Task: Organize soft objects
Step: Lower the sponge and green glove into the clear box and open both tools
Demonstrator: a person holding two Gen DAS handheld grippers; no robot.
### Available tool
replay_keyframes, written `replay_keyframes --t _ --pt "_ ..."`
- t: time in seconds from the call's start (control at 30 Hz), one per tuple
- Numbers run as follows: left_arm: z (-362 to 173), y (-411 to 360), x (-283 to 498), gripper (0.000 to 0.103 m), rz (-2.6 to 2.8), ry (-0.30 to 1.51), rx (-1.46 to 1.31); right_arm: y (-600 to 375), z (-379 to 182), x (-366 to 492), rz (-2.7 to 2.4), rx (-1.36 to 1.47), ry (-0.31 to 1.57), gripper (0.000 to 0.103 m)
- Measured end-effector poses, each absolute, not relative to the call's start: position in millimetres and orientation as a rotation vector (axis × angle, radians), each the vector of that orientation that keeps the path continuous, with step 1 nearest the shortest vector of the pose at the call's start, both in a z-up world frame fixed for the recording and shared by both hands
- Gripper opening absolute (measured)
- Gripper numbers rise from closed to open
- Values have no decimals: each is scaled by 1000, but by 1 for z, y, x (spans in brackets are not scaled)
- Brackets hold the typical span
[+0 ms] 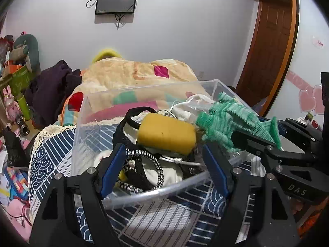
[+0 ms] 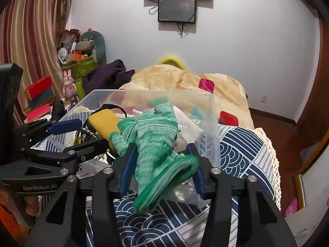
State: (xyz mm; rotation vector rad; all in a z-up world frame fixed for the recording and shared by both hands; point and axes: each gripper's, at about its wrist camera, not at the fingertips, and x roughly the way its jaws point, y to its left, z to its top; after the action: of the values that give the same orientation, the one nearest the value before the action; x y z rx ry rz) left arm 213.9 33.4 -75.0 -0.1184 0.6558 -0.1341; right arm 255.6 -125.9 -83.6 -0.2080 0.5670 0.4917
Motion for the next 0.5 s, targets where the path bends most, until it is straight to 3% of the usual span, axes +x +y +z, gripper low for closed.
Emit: replay_keyframes --t 0.13,0.5 --pt "-61 35 197 76 -132 611 -117 -130 -69 244 492 -201 524 54" --pt "3 37 126 77 -159 402 -123 -153 -19 184 556 -110 349 58"
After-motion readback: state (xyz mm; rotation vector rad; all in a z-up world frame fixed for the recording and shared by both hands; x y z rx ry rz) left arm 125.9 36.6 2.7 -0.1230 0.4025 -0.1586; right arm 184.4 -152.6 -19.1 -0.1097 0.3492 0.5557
